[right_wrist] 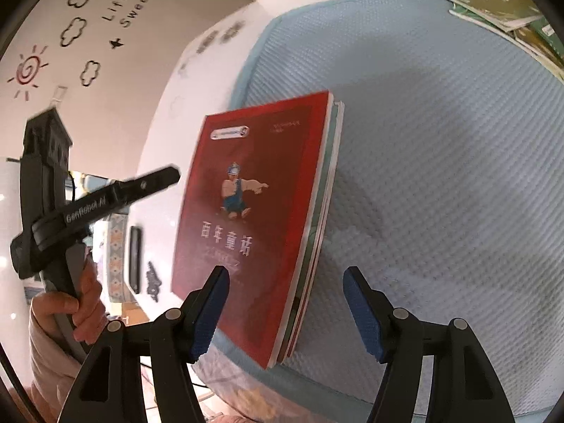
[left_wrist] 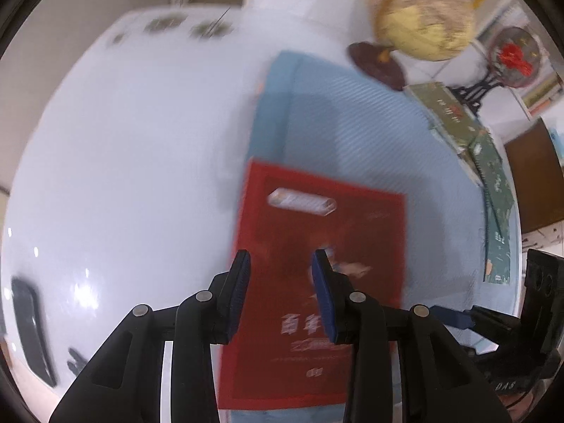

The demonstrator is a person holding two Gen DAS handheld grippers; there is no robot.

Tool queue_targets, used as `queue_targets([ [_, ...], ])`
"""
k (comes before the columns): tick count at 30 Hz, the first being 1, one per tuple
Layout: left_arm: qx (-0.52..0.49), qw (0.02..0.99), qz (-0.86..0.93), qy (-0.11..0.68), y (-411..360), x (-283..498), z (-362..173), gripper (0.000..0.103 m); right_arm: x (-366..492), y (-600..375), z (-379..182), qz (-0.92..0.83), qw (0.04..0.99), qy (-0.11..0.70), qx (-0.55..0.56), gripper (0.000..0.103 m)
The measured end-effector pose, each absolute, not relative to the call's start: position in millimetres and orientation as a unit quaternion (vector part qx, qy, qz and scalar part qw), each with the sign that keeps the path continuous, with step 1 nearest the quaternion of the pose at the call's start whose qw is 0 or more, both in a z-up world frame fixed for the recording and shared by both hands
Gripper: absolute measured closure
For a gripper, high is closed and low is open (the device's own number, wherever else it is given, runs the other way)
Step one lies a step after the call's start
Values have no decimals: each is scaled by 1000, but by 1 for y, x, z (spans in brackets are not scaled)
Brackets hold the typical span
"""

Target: Organize books

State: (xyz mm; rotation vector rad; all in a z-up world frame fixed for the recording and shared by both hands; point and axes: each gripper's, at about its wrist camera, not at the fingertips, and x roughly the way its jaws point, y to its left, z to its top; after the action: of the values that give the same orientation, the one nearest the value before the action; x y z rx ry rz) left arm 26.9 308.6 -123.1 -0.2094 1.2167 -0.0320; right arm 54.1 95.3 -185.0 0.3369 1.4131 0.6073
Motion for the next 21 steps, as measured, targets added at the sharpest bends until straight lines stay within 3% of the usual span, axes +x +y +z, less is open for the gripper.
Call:
queue_targets([
  [9,-63,826,-87,553,205,79,-97,61,67,9,-130,257,772,564,144,37],
  [13,-66,825,-104,551,149,108,-95,60,95,-70,-108,213,804,539,132,34],
  [18,-64,835,-109,536,97,152,-99,48,146,-163,-93,168,824,519,150,32],
  [21,-39,845,-107,523,69,192,-110,47,176,-193,-98,157,825,512,181,29],
])
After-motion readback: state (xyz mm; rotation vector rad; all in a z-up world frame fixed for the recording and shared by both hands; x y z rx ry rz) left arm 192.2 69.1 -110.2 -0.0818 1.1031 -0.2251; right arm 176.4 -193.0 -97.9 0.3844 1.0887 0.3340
